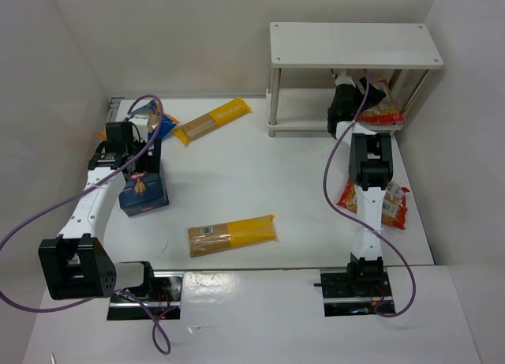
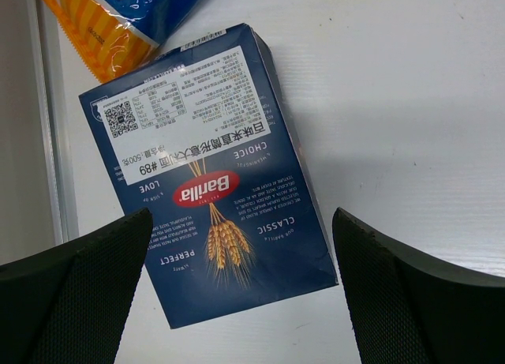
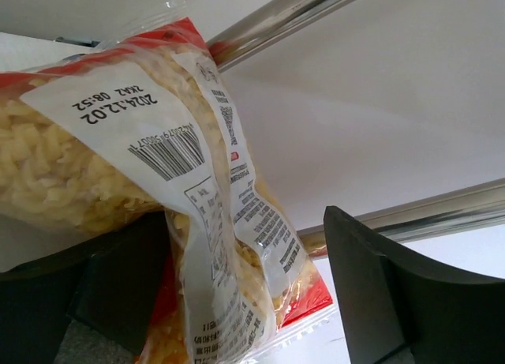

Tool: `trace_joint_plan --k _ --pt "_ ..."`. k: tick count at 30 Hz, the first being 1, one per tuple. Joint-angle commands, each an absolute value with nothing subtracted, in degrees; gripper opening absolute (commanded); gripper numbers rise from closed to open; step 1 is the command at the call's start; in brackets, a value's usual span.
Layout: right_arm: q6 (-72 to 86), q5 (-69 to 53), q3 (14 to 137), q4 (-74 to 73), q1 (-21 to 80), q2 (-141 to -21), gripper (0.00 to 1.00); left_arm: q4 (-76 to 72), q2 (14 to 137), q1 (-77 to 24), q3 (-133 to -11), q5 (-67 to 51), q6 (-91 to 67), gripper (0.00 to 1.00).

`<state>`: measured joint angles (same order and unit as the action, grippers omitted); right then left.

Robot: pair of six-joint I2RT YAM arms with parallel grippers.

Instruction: Place and organize the pasta boxes and bags onto the shelf

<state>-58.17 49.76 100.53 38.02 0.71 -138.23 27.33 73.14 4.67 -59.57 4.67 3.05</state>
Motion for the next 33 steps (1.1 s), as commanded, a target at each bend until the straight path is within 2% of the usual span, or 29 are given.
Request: trace_joint_plan --k 1,8,18,28,33 --pt "-55.7 49.7 99.9 42.7 2.0 -133.6 0.86 25.6 73.3 4.4 -59.2 4.8 3.9 1.00" --pt "-53.3 48.6 93.4 41.0 3.8 -129.5 0.90 25.6 73.8 4.4 -59.2 4.3 3.9 1.00" --pt "-50.6 45.6 82.9 38.9 9.6 -121.8 0.90 25.6 72.8 4.4 -59.2 4.3 3.9 1.00" --pt "-43.9 43.2 75.7 26.0 17.0 -110.0 0.91 26.1 72.2 4.4 -59.2 3.3 3.9 1.00" --pt "-37.8 41.7 71.6 11.4 21.6 -101.6 0.91 26.6 72.2 4.4 -59.2 2.7 4.4 1.00"
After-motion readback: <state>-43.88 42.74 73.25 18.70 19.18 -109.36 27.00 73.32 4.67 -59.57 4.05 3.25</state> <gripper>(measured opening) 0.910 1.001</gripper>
